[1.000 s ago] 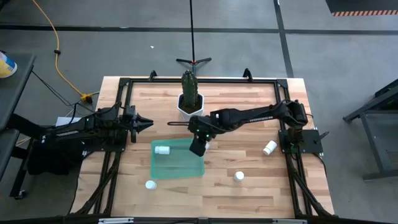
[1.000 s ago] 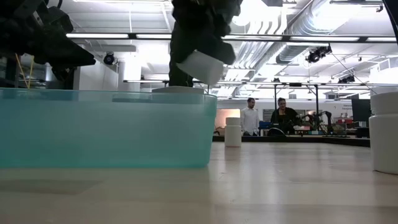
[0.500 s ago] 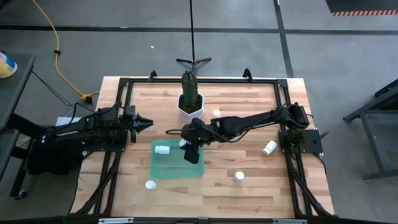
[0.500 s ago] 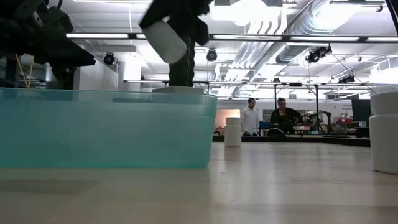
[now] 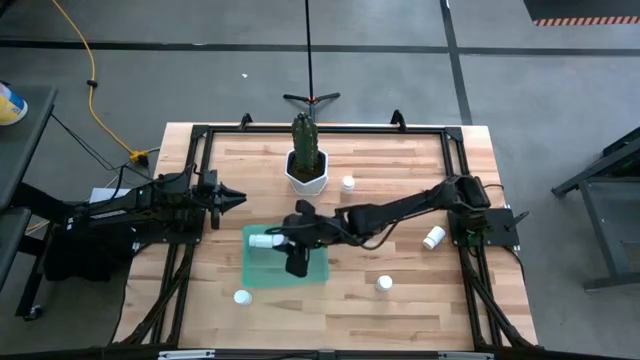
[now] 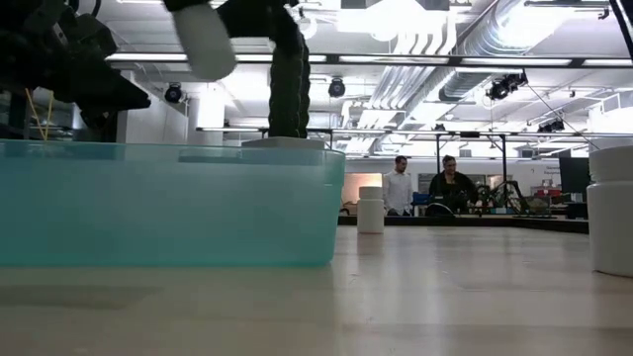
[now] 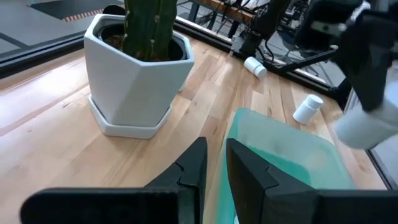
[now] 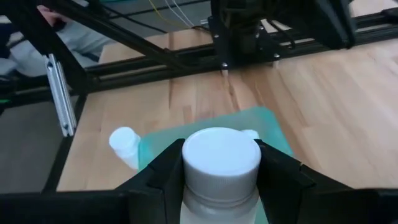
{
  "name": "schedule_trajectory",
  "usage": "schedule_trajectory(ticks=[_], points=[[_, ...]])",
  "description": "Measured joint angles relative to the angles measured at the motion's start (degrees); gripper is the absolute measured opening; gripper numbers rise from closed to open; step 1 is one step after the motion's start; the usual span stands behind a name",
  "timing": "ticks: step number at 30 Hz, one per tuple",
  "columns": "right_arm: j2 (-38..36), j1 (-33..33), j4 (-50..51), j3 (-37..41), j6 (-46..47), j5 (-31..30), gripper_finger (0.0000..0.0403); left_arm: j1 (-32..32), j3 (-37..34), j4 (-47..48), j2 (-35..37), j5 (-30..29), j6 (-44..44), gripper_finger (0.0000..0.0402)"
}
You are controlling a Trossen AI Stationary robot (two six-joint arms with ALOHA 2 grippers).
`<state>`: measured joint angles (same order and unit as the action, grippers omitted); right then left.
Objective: Pick and place pill bottles into a basket
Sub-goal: Put the white pill bottle into the green bin
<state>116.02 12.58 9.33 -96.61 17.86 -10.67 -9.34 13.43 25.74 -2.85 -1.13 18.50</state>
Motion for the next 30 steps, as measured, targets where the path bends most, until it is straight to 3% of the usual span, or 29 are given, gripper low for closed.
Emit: schedule_trajectory(ticks=[7, 13, 30], points=[[4.0, 0.7, -8.3, 0.0, 3.6, -5.6, 0.0149, 0.0, 0.0, 0.2, 0.0, 0.0, 0.0, 0.0097], [8.1, 0.7, -17.5, 0.0, 8.2, -6.0, 0.0149, 0.0, 0.0, 0.2, 0.0, 0.0, 0.0, 0.0097], [13.5, 1.8, -16.9, 0.0, 11.9, -7.6, 0.0149, 0.0, 0.0, 0.2, 0.0, 0.1, 0.0, 0.0097]])
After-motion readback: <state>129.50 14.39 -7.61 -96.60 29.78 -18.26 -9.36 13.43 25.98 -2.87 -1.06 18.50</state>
